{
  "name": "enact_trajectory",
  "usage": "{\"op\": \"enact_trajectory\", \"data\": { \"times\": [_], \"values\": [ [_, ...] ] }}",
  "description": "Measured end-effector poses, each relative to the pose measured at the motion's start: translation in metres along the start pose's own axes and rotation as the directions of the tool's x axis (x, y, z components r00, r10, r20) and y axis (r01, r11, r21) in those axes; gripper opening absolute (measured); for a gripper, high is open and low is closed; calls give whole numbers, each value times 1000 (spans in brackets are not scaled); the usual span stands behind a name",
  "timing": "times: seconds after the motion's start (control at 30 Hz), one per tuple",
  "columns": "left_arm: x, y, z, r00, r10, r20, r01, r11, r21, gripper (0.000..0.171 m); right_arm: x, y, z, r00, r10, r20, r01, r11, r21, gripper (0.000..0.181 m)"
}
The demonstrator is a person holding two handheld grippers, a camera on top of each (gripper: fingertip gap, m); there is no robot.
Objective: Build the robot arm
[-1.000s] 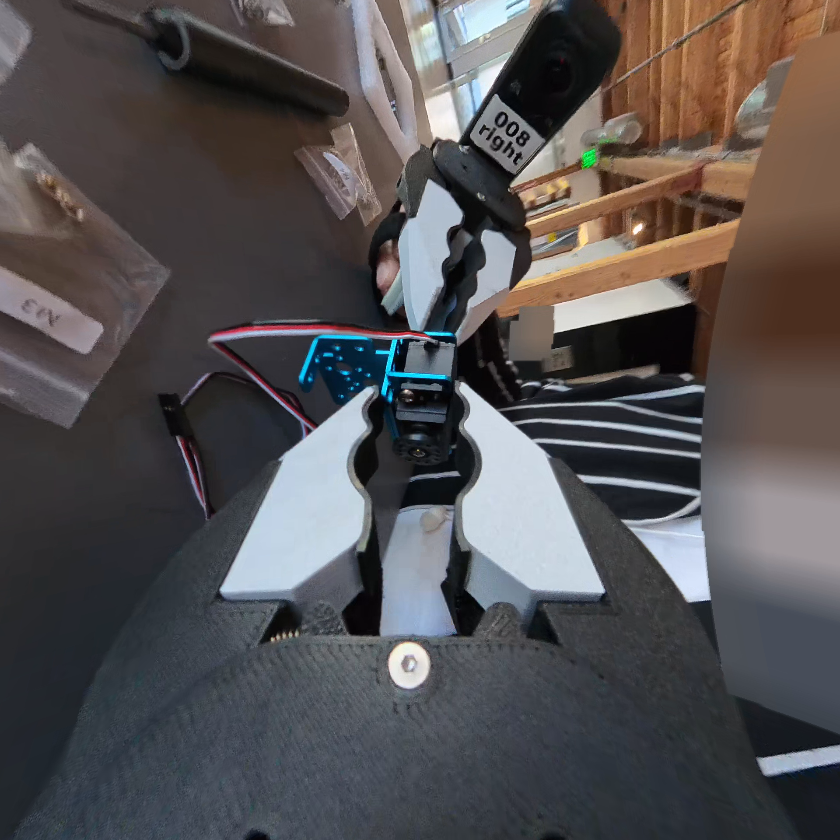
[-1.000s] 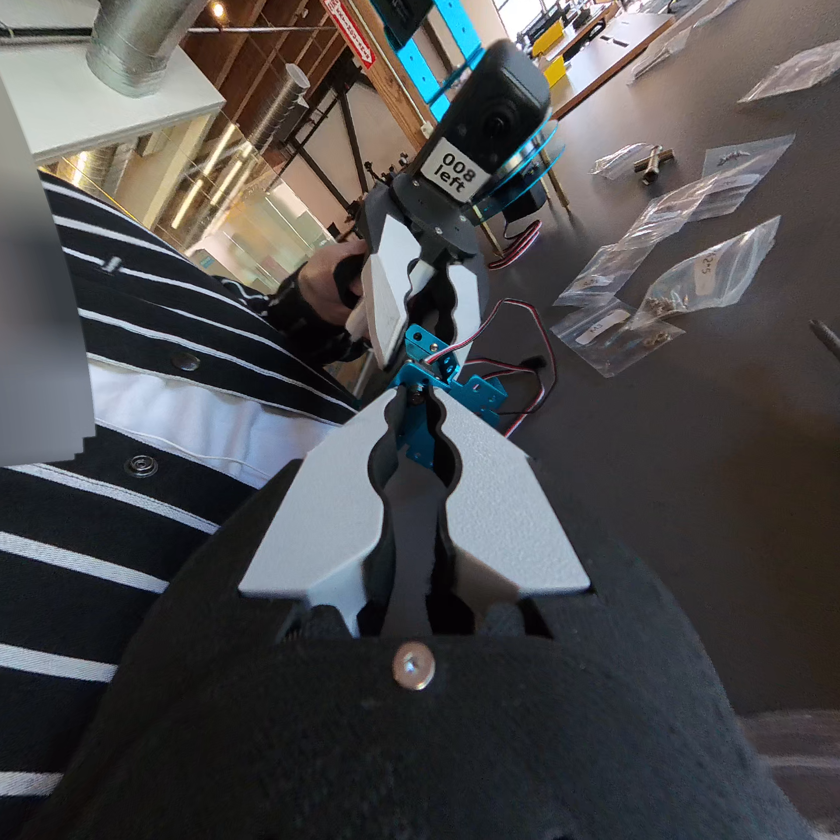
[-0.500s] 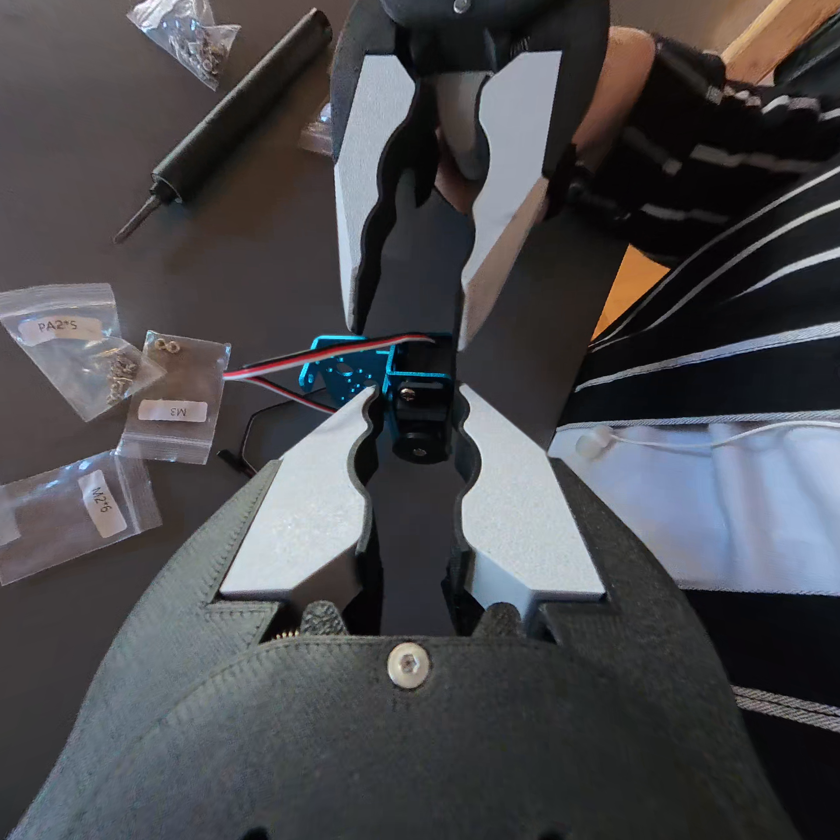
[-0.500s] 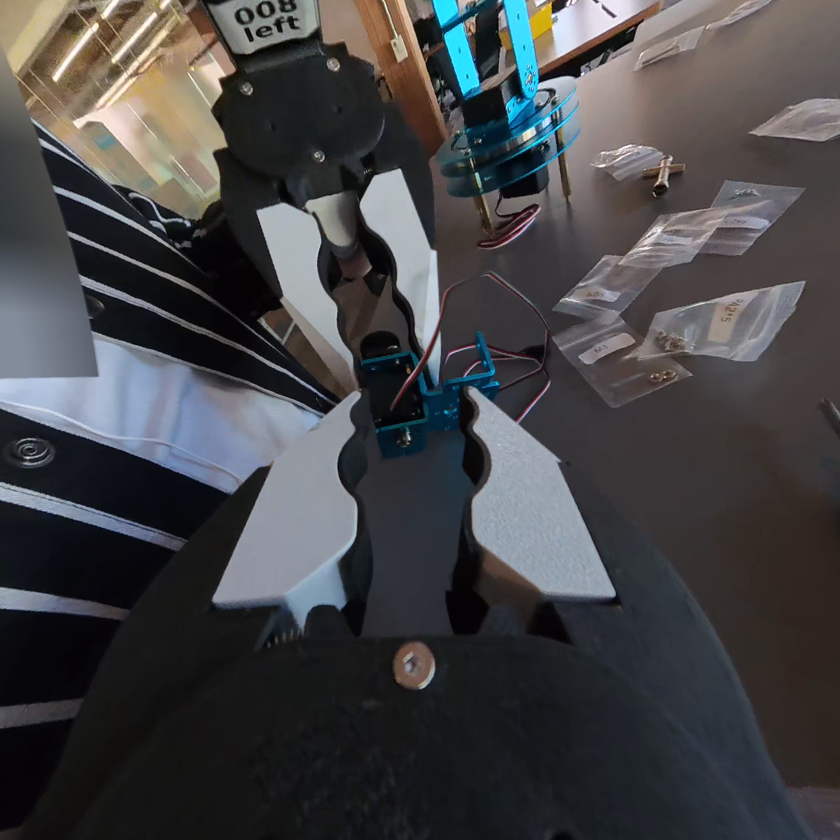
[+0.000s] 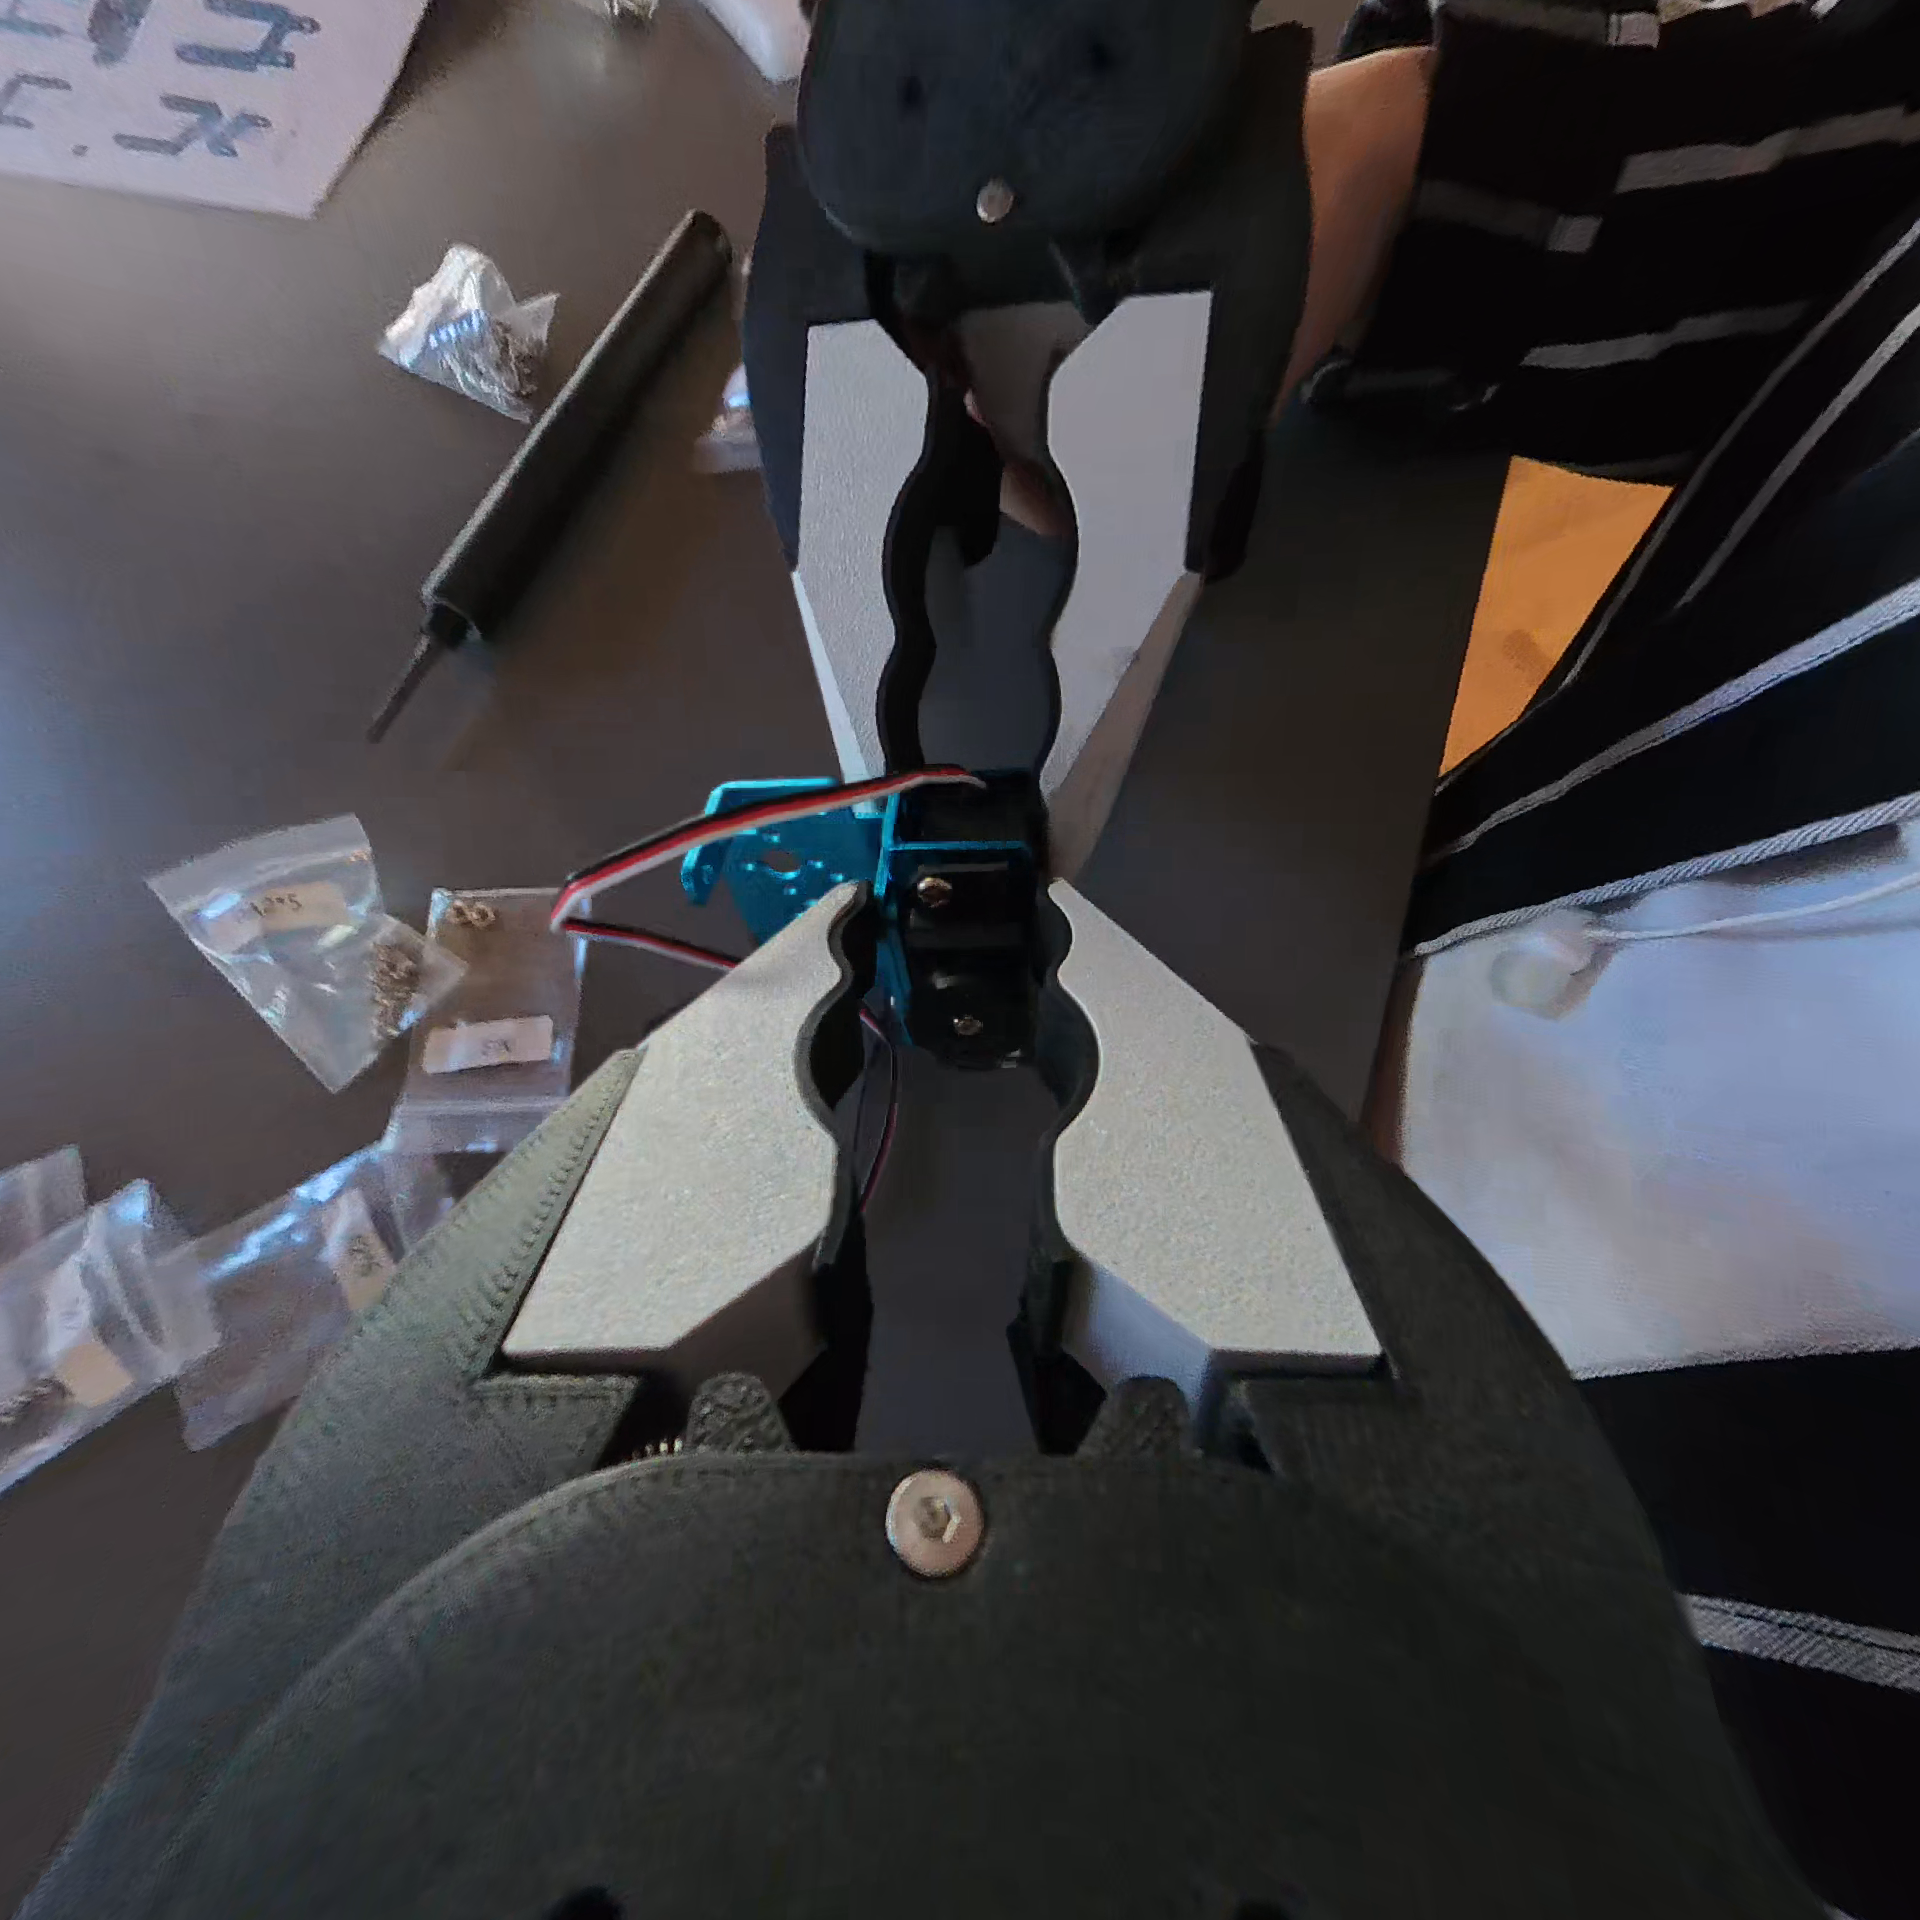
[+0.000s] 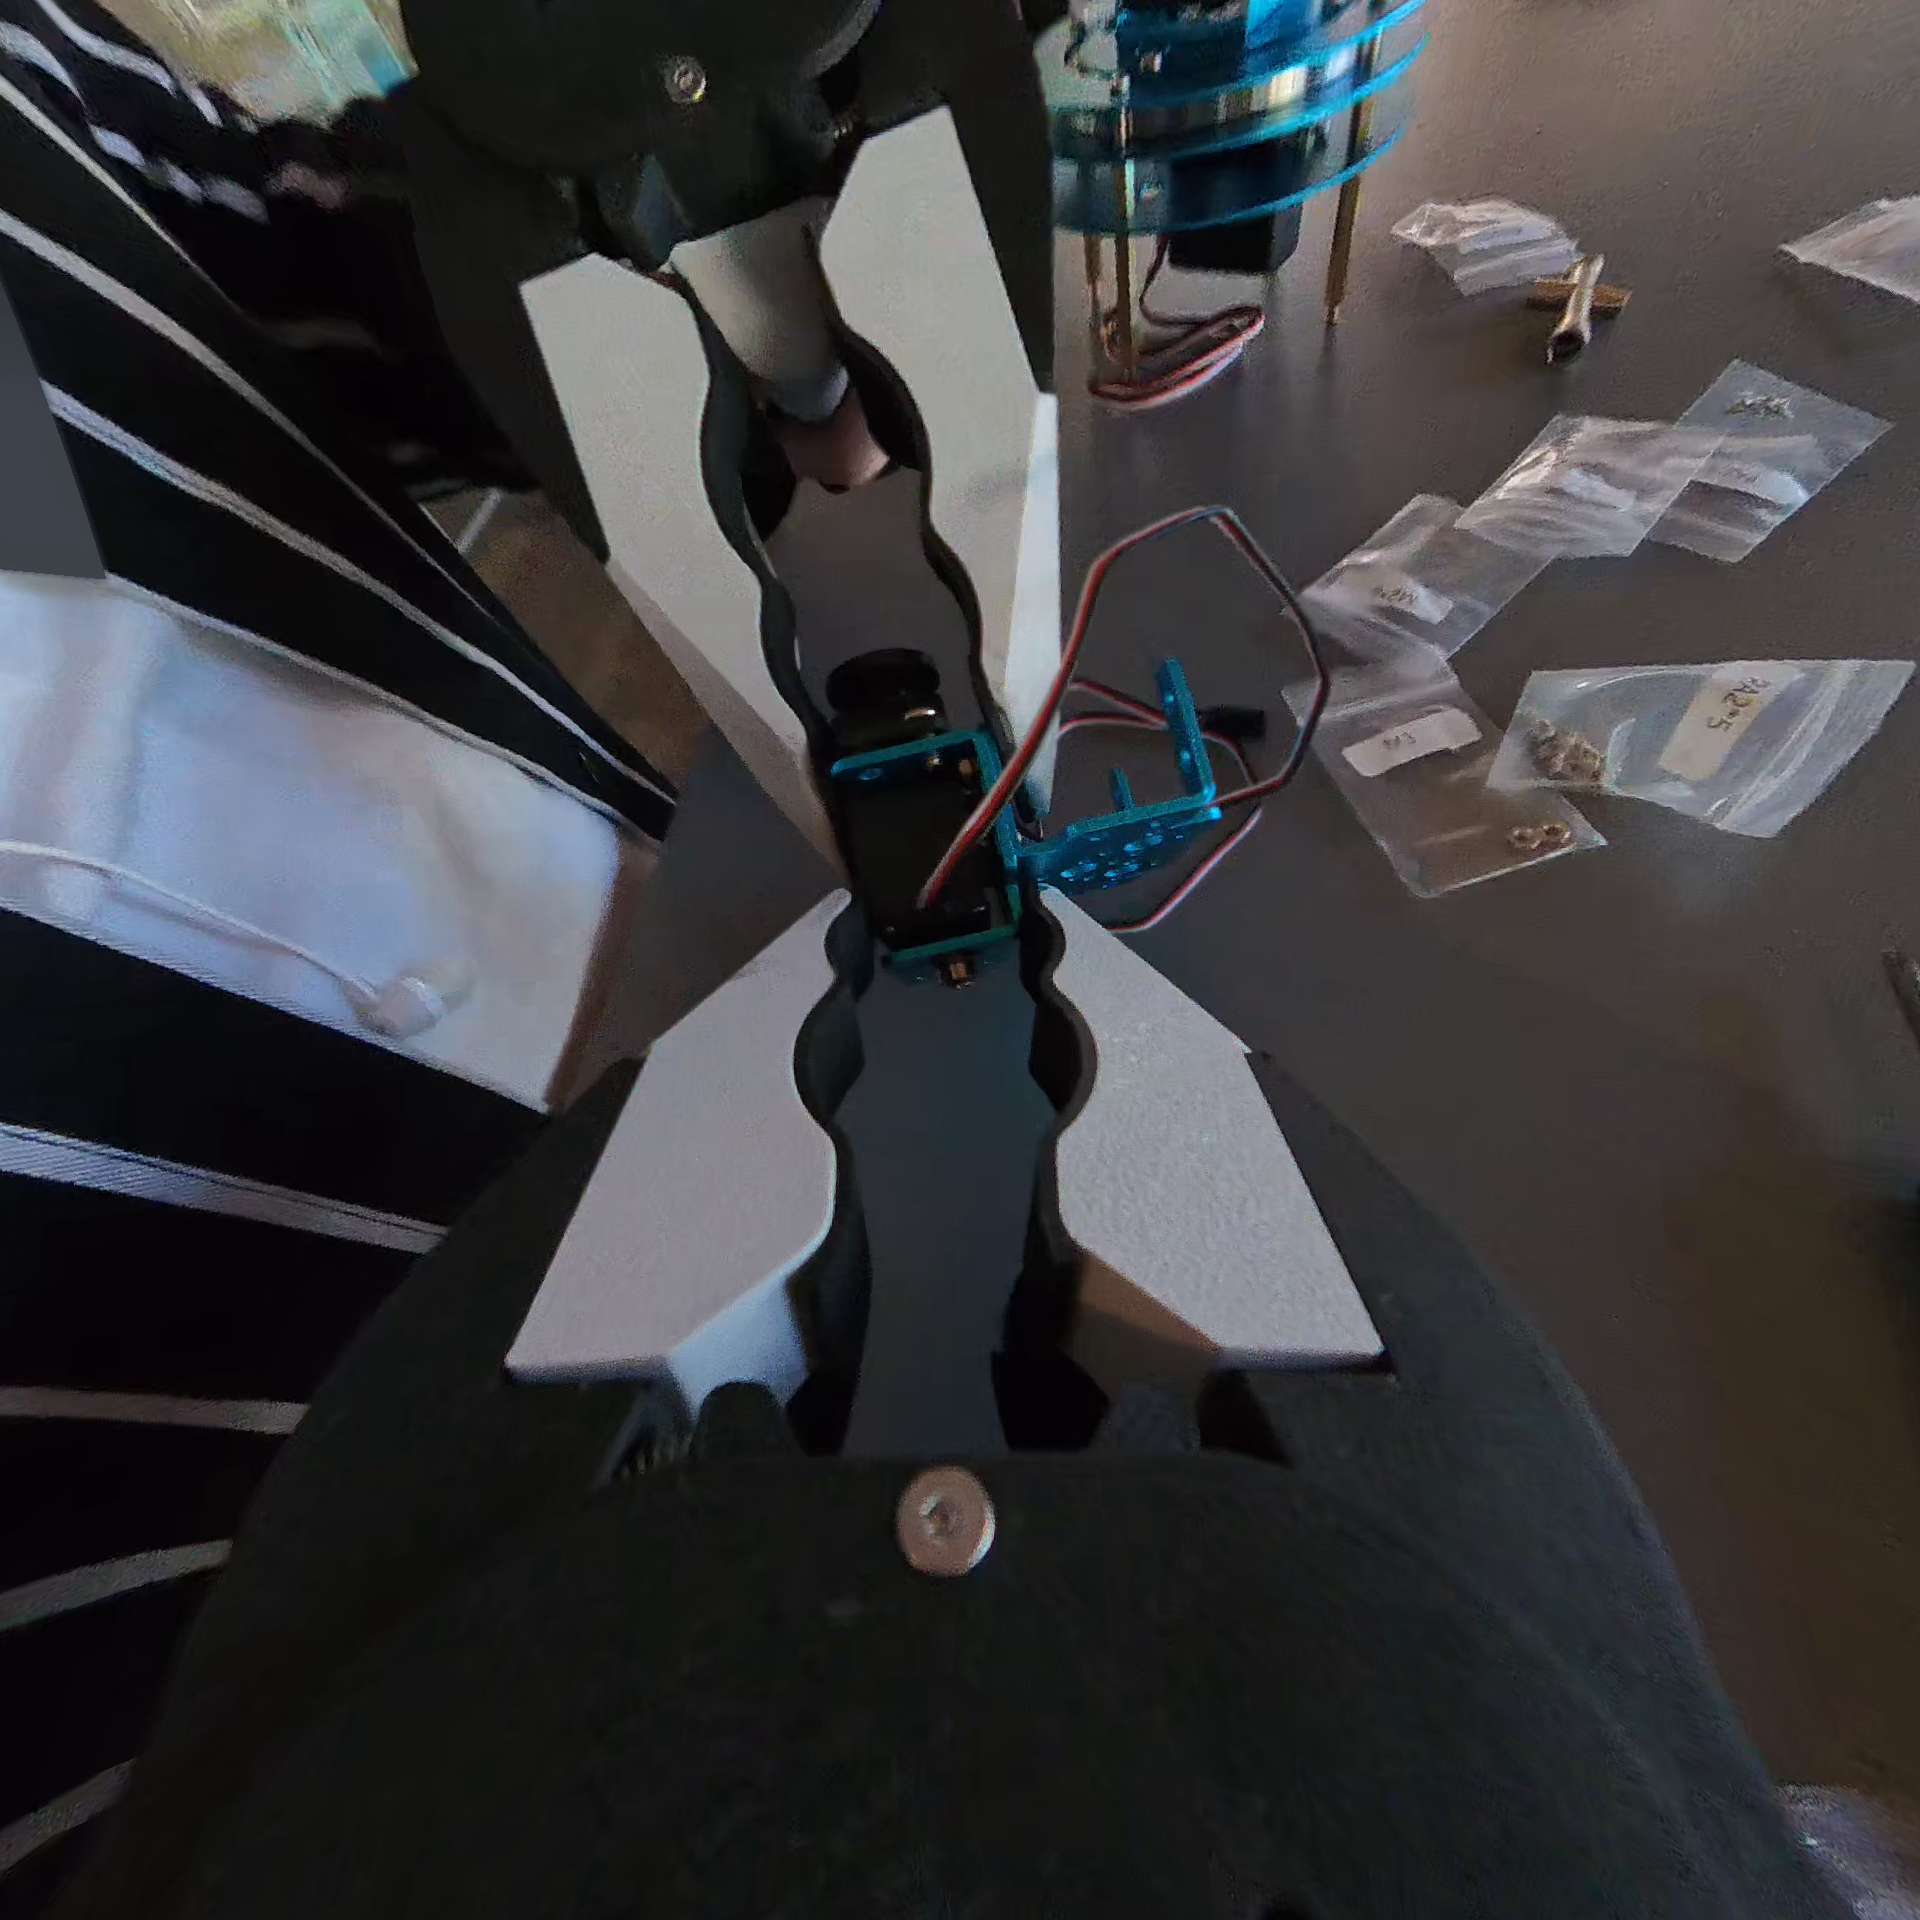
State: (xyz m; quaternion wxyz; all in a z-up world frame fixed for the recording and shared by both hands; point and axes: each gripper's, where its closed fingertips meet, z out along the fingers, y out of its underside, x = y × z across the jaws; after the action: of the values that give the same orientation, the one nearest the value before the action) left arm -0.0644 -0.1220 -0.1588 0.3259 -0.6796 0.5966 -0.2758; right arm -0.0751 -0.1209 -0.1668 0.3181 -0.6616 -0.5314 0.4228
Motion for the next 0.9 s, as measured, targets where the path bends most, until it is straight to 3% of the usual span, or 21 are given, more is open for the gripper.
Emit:
{"op": "enact_trajectory", "data": {
  "times": [0.1,0.17,0.23,0.3,0.4,0.6,0.73,0.8,0.9],
  "values": [
    [1,6,-3,997,-71,-21,72,997,21,29,1,4,5,999,-41,-31,40,998,-41,27],
    [-4,9,-10,993,-119,-11,119,992,34,39,3,5,5,995,-69,-65,66,997,-48,27],
    [-9,14,-19,987,-162,15,162,986,32,36,4,4,6,992,-94,-89,89,995,-52,27],
    [-6,16,-25,981,-195,11,195,980,43,20,8,2,8,987,-107,-124,101,993,-54,27],
    [-9,16,-31,979,-197,59,193,979,58,18,10,1,10,981,-126,-146,119,991,-59,27],
    [-12,-4,-46,967,-245,72,233,961,150,13,21,-1,8,962,-144,-233,132,989,-69,26],
    [-18,-13,-37,910,-410,68,393,902,179,21,31,-1,6,925,-188,-330,162,981,-106,26],
    [-27,-11,-31,876,-462,138,432,879,200,21,35,-2,5,903,-210,-376,174,976,-129,27],
    [-36,-3,-24,863,-434,258,398,899,182,20,42,-3,3,868,-213,-449,163,976,-146,26]
  ]
}}
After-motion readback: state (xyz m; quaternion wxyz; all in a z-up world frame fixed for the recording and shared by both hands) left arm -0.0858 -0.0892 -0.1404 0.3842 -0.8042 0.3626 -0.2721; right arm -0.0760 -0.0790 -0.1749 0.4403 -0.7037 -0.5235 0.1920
